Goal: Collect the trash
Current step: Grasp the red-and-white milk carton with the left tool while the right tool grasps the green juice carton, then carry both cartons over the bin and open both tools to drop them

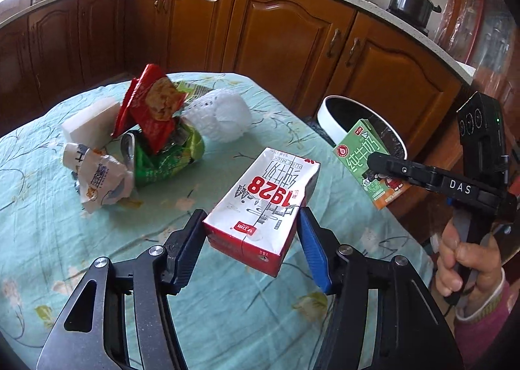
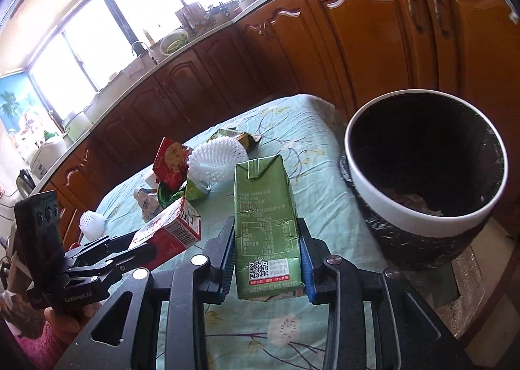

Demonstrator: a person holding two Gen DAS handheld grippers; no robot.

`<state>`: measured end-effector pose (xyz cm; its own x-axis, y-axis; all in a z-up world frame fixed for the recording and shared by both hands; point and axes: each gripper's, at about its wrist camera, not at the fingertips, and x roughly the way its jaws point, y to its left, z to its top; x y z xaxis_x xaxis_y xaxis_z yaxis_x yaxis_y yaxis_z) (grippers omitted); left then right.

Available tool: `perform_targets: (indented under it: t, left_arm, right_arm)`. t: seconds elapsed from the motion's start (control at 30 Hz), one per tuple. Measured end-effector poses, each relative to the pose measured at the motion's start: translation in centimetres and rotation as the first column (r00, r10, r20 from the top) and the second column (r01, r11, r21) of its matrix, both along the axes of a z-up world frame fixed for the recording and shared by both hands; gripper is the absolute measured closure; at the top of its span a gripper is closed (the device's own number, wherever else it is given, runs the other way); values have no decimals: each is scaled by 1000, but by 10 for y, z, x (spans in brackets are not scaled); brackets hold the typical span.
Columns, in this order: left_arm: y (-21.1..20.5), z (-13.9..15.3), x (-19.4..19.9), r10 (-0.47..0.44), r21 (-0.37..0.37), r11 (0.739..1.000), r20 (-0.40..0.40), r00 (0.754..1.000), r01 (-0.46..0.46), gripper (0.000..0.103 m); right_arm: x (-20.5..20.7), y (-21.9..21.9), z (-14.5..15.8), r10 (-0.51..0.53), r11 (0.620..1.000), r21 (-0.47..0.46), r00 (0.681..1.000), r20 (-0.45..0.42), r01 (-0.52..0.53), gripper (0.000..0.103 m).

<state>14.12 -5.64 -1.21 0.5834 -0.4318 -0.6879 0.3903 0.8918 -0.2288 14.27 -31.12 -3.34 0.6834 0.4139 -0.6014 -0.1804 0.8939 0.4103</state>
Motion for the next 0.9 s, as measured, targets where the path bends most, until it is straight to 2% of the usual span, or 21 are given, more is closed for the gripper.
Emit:
perform_targets:
  t: [0.5, 0.9]
  left_arm:
    - [-68, 18, 19, -97, -19, 995, 26, 995, 97, 48]
    - [-136, 39, 47, -172, 11, 985, 59, 983, 171, 49]
  right_arm:
    - [-5, -77, 13, -180, 984, -17, 983, 29, 180, 69]
    - [26, -108, 15, -256, 966, -41, 967, 18, 256, 69]
